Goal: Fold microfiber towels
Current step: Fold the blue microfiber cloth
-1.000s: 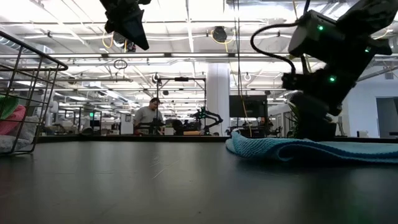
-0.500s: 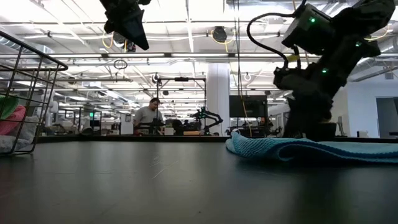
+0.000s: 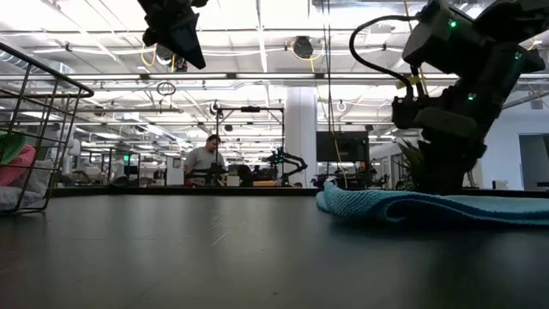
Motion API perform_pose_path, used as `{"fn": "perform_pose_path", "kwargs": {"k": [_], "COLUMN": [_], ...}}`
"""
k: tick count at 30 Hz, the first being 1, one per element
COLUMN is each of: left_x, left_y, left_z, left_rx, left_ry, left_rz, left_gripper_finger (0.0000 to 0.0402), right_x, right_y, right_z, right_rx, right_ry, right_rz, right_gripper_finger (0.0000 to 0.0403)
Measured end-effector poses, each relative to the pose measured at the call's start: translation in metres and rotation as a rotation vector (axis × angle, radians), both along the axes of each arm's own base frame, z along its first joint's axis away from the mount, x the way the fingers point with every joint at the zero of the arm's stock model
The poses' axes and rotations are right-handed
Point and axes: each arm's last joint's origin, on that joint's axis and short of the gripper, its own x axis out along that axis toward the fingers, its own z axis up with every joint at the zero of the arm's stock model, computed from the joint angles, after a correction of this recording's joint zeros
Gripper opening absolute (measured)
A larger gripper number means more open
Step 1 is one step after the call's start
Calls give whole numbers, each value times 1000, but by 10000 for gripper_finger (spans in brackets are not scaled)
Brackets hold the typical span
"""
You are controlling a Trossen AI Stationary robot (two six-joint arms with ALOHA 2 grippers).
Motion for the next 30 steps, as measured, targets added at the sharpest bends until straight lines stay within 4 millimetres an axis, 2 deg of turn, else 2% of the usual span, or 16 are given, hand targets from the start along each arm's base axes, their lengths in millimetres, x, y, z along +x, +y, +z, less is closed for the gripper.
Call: {"fn": "perform_pose_path", "kwargs": {"k": [7,12,15,17,20,23,25,28,30], "left_x": [0,0,0,0,0,0,0,0,0], "left_y": [0,0,0,0,0,0,0,0,0], "left_z": [0,0,0,0,0,0,0,0,0], "left_rx": [0,0,0,0,0,-2,-1,0,0], "left_ry": [0,0,0,0,-1,-2,-2,-1,-2], "left_rz": [1,1,1,1,2,4,3,2,2], "left_gripper_finger": [15,4,5,10,15,10,4,5,11], "right_x": [12,24,29,29,20,16,20,30,32], "right_y": [-9,-17,-17,-14,-11,-12,-13,-17,-23], "right_z": [7,10,15,15,15,28,42,60,64], "right_rx": [-143,-145,-82,-28,47,79,70,34,25], "right_ry": [-119,-224,-284,-229,-15,150,193,167,153], "right_rz": [38,7,36,75,66,31,35,53,49], "right_gripper_finger": [0,0,0,0,0,0,0,0,0]}}
